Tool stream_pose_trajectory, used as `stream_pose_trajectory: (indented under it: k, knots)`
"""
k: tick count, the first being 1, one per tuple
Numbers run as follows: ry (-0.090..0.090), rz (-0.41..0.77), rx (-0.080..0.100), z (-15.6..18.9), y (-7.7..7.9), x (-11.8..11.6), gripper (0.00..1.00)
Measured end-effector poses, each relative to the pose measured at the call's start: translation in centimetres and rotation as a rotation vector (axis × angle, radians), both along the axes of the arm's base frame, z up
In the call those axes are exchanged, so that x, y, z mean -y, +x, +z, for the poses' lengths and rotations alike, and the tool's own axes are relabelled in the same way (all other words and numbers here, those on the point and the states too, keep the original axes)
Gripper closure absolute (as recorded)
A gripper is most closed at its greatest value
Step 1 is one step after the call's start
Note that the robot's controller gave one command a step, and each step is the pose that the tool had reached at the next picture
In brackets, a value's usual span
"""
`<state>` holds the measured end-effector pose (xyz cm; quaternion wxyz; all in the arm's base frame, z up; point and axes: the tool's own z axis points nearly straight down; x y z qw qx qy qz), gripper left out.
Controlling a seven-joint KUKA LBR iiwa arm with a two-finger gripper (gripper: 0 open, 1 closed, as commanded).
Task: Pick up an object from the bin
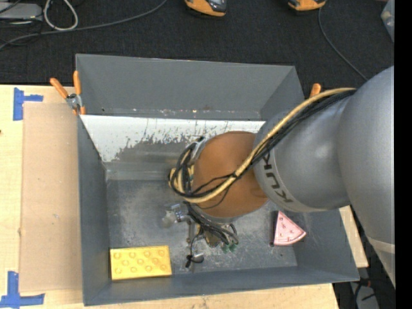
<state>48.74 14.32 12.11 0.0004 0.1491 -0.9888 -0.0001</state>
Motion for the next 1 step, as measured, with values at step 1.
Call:
stream_pose_trajectory:
  k: [1]
  knots:
    - [0.001, 0.193, -0.004, 0.47, -0.74, -6.14, 0.0]
